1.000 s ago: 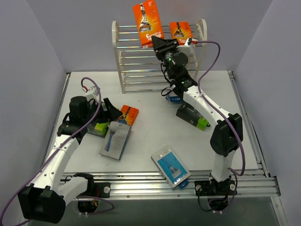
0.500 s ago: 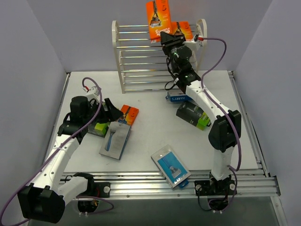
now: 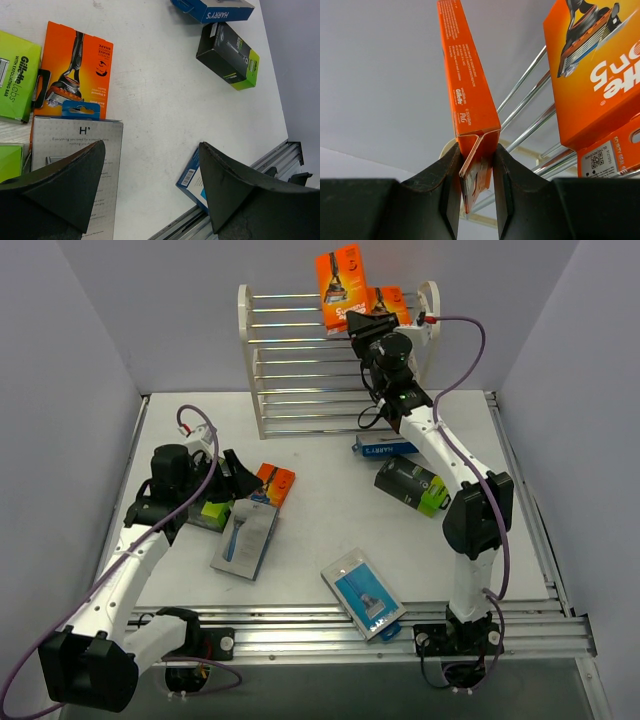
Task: Place and organize the shaving razors onto the shelf
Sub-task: Place the shaving razor onto shelf
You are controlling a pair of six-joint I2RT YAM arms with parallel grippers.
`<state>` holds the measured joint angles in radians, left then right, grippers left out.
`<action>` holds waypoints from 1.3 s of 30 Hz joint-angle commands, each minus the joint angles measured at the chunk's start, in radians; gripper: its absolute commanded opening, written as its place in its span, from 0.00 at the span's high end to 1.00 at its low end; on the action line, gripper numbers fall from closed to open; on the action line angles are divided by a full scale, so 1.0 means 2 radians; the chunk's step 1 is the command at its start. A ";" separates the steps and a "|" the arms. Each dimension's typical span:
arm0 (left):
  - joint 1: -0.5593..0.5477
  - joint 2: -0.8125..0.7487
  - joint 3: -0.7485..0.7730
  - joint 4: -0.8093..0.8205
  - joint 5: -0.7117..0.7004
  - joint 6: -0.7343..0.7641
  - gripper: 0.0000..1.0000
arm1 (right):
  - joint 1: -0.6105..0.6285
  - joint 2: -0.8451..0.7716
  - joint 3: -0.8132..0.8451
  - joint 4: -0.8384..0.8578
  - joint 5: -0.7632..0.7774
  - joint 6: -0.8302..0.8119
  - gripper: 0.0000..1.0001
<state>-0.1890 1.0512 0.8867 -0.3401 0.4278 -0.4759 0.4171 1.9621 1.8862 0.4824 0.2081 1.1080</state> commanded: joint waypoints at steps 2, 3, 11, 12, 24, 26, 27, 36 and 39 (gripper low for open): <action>-0.004 0.002 0.001 0.017 0.009 0.006 0.16 | -0.007 0.011 0.031 0.020 -0.016 0.016 0.93; -0.004 0.002 0.001 0.017 0.009 0.006 0.16 | -0.007 0.015 0.035 0.018 -0.017 0.015 0.93; -0.005 0.004 0.001 0.017 0.009 0.007 0.16 | -0.007 0.031 0.056 0.007 -0.017 0.016 0.90; -0.005 0.003 0.001 0.017 0.010 0.006 0.16 | -0.007 0.034 0.059 0.006 -0.017 0.015 0.90; -0.006 0.007 0.001 0.017 0.011 0.006 0.16 | -0.009 0.036 0.067 0.004 -0.010 0.020 0.75; -0.007 0.007 0.002 0.017 0.011 0.007 0.16 | -0.008 0.036 0.065 0.003 -0.011 0.021 0.70; -0.007 0.007 0.002 0.017 0.011 0.006 0.16 | -0.009 0.035 0.064 0.003 -0.011 0.022 0.63; -0.007 0.010 0.001 0.017 0.015 0.006 0.16 | -0.009 0.034 0.054 0.011 -0.015 0.025 0.45; -0.007 0.011 0.002 0.016 0.015 0.006 0.16 | -0.009 0.034 0.053 0.012 -0.017 0.027 0.44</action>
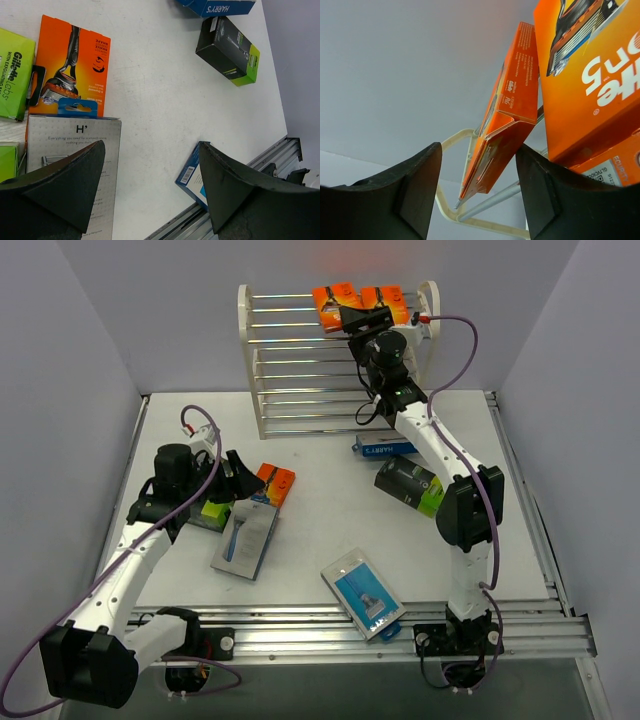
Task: Place and organize the shaving razors onto the shelf
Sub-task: Place the shaving razor onto shelf
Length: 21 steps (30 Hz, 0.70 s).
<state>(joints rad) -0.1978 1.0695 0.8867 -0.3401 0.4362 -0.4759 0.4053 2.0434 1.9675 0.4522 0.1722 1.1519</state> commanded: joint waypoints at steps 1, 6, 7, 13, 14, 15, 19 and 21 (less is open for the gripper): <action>-0.002 0.001 0.002 0.016 0.010 0.006 0.16 | -0.004 -0.007 0.013 0.026 0.000 0.005 0.43; -0.002 0.001 0.002 0.015 0.010 0.006 0.16 | -0.004 -0.013 0.012 0.022 -0.006 0.000 0.39; -0.002 0.001 0.002 0.014 0.010 0.006 0.16 | -0.004 -0.014 0.012 0.017 -0.006 -0.001 0.37; -0.002 0.002 0.002 0.014 0.010 0.007 0.16 | -0.004 -0.022 0.005 0.016 -0.011 0.001 0.28; -0.002 0.002 0.002 0.014 0.010 0.007 0.16 | -0.004 -0.025 0.004 0.016 -0.011 0.001 0.28; -0.002 0.002 0.002 0.013 0.010 0.007 0.16 | -0.004 -0.025 0.000 0.017 -0.012 0.002 0.28; -0.002 0.004 0.003 0.013 0.009 0.008 0.16 | -0.005 -0.035 -0.013 0.017 -0.015 0.005 0.27; -0.002 0.004 0.004 0.012 0.008 0.009 0.16 | -0.004 -0.041 -0.023 0.017 -0.015 0.005 0.27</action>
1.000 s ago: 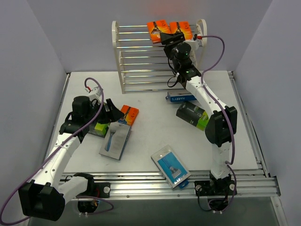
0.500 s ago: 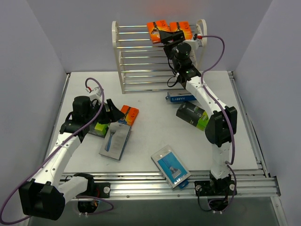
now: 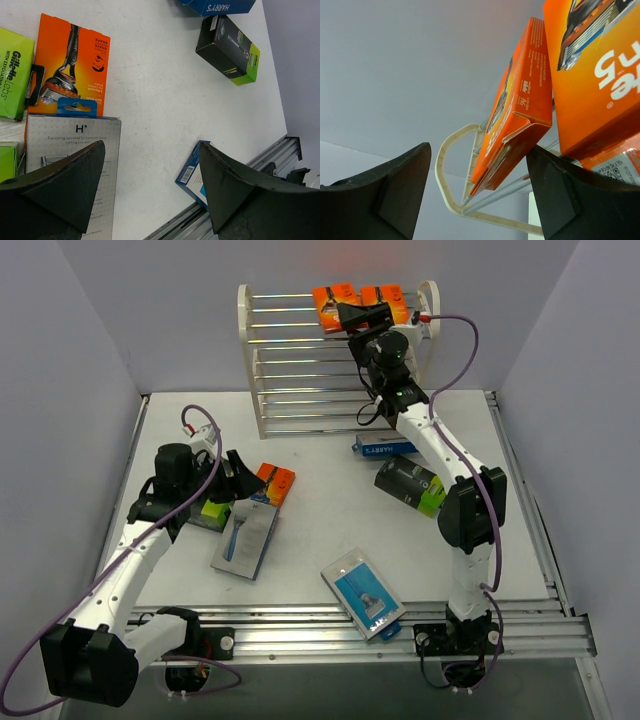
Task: Place and organize the shaving razors onto the shelf
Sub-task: Place the shaving razor onto shelf
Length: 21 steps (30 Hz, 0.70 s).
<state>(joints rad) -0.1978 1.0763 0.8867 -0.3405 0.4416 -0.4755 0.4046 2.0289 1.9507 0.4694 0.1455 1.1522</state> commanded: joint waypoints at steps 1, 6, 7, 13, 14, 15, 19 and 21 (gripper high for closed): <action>-0.002 0.000 0.003 0.013 0.005 0.008 0.16 | -0.004 -0.036 -0.017 0.009 -0.002 0.004 0.27; -0.002 0.002 0.005 0.012 0.007 0.008 0.16 | -0.005 -0.042 -0.024 0.009 -0.005 0.006 0.27; -0.002 0.002 0.005 0.012 0.007 0.008 0.16 | -0.004 -0.043 -0.023 0.008 -0.006 0.007 0.27; -0.002 0.003 0.004 0.009 0.005 0.008 0.16 | -0.006 -0.052 -0.039 0.002 -0.008 0.011 0.27; -0.002 0.003 0.005 0.010 0.005 0.008 0.16 | -0.007 -0.053 -0.043 0.003 -0.009 0.011 0.27; -0.002 0.004 0.005 0.010 0.005 0.009 0.16 | -0.007 -0.055 -0.046 0.004 -0.009 0.011 0.27; -0.002 0.005 0.005 0.008 0.006 0.009 0.16 | -0.009 -0.060 -0.060 0.008 -0.017 0.013 0.27; -0.002 0.006 0.005 0.008 0.006 0.009 0.16 | -0.011 -0.061 -0.062 0.008 -0.021 0.012 0.27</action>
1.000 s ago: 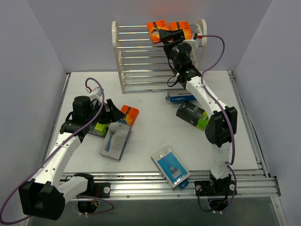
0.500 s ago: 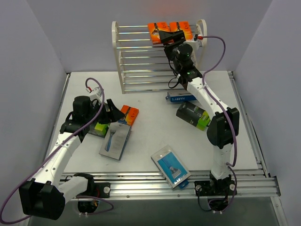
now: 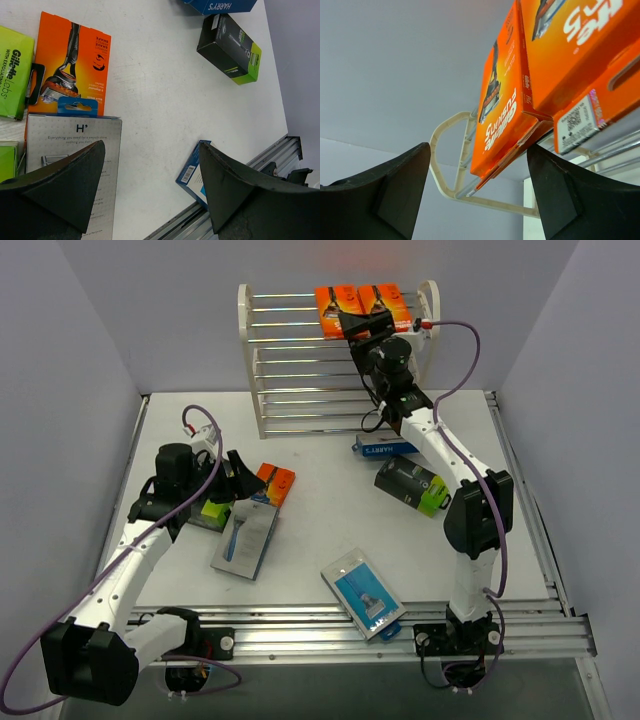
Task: Place and organize the shaving razors onto the shelf
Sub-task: Place the shaving razor onto shelf
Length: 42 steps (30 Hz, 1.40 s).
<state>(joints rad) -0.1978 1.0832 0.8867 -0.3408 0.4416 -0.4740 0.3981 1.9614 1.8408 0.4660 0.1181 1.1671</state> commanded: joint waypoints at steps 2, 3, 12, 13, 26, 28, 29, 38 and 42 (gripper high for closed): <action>-0.002 0.002 0.005 0.009 0.006 0.008 0.16 | -0.007 -0.027 -0.007 0.007 -0.011 0.004 0.26; -0.002 0.001 0.005 0.009 0.006 0.009 0.16 | -0.008 -0.028 -0.008 0.007 -0.011 0.004 0.26; -0.002 0.003 0.005 0.008 0.009 0.008 0.16 | -0.008 -0.030 -0.016 0.009 -0.026 0.005 0.26; -0.002 0.004 0.005 0.009 0.009 0.008 0.16 | -0.008 -0.030 -0.016 0.009 -0.029 0.005 0.26; -0.002 0.004 0.005 0.009 0.009 0.009 0.16 | -0.007 -0.040 -0.025 0.008 -0.055 0.003 0.26; -0.002 0.004 0.007 0.010 0.009 0.010 0.16 | -0.007 -0.053 -0.036 0.008 -0.054 0.001 0.26; -0.002 0.004 0.008 0.008 0.009 0.011 0.16 | -0.007 -0.058 -0.044 0.012 -0.072 0.001 0.26; 0.008 -0.009 0.011 -0.007 -0.012 0.024 0.15 | -0.019 -0.181 -0.167 0.013 -0.129 -0.028 0.22; 0.010 -0.009 0.014 -0.012 -0.022 0.028 0.15 | -0.040 -0.275 -0.235 -0.010 -0.172 -0.051 0.21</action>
<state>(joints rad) -0.1875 1.0855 0.8867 -0.3603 0.4213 -0.4435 0.3511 1.5585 1.4242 0.4339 -0.1375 1.1213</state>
